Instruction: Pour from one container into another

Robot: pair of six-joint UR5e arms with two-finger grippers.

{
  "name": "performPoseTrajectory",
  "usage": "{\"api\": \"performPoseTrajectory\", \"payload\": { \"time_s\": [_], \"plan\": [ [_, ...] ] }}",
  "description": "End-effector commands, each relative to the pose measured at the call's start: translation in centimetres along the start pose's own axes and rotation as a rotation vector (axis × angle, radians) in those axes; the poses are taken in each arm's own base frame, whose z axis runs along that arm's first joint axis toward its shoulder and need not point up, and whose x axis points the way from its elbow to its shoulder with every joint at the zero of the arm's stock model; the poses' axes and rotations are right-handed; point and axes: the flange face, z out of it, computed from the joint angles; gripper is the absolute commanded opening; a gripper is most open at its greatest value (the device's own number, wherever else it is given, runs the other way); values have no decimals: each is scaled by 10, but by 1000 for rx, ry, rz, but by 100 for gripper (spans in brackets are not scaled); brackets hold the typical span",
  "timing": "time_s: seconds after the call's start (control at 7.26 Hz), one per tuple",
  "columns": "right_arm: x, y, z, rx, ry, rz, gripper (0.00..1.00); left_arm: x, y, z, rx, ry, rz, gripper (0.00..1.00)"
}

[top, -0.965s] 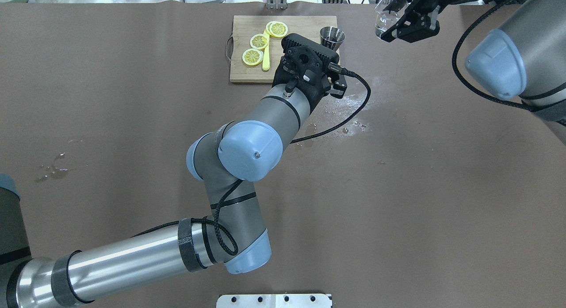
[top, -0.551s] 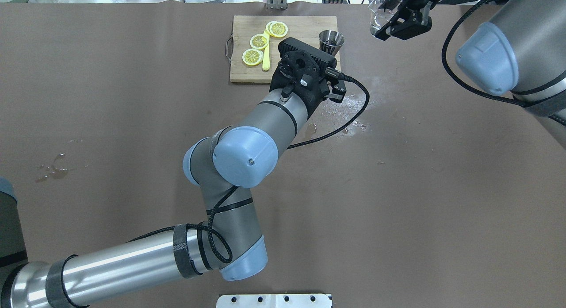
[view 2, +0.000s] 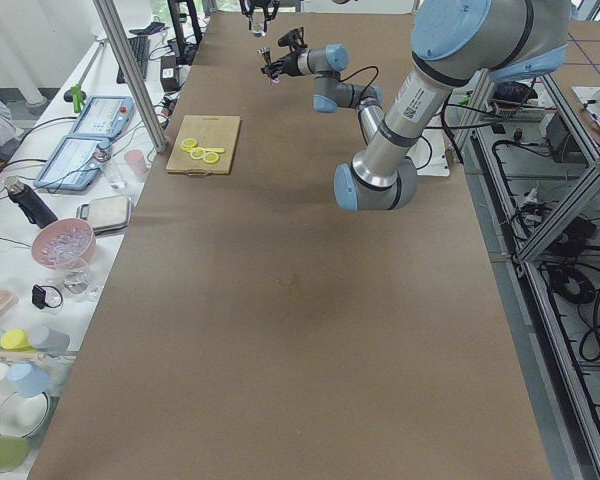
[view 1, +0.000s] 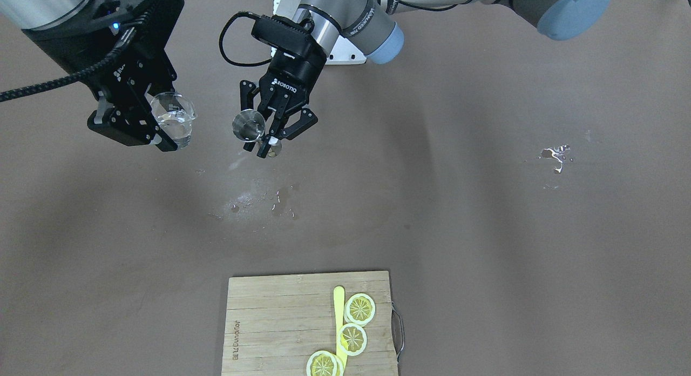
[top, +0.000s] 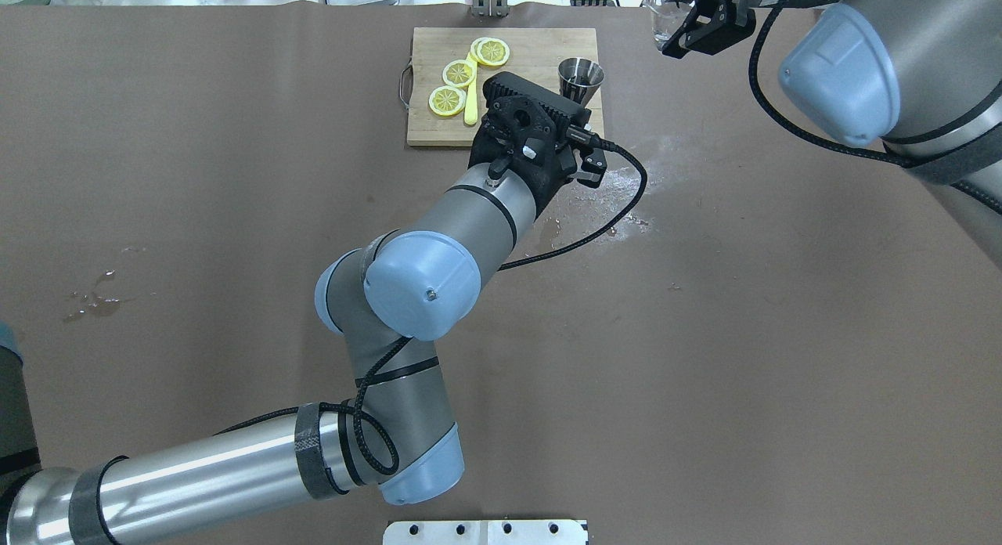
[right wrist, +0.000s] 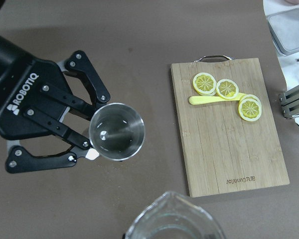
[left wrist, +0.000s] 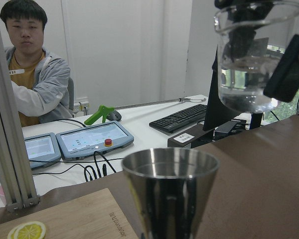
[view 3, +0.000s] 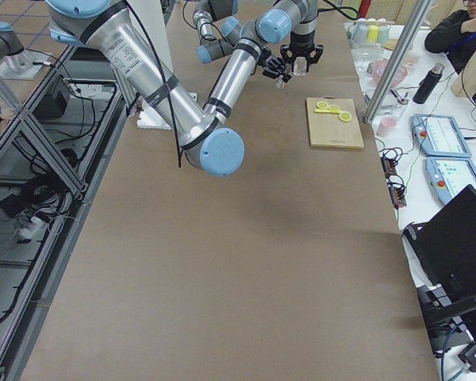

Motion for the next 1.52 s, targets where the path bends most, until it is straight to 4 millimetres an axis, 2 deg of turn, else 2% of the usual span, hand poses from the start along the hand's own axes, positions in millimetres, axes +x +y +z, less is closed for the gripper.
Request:
{"api": "performPoseTrajectory", "payload": {
  "time_s": [0.0, 0.14, 0.28, 0.41, 0.55, 0.83, 1.38],
  "plan": [
    [3, -18, 8, -53, -1, -16, 0, -2, 0, 0, 0, -2, 9, 0],
    [1, -22, 15, -90, -9, -33, 0, -2, -1, -2, 1, -1, 8, 0],
    [0, -28, 14, -118, -13, -59, 0, -12, 9, -10, -5, -2, 26, 0],
    [-1, -29, 12, -145, -9, -89, 0, -21, 6, -25, 8, 9, 71, 0],
    [-3, -31, 11, -164, -9, -100, 0, -19, 1, -30, 15, 16, 75, 0],
    [-12, -49, 14, -186, -23, -121, 0, -16, 1, -30, 15, 19, 76, 0],
    [-29, -71, 19, -260, -37, -182, 0, -16, 0, -28, 15, 16, 77, 0]
  ]
}}
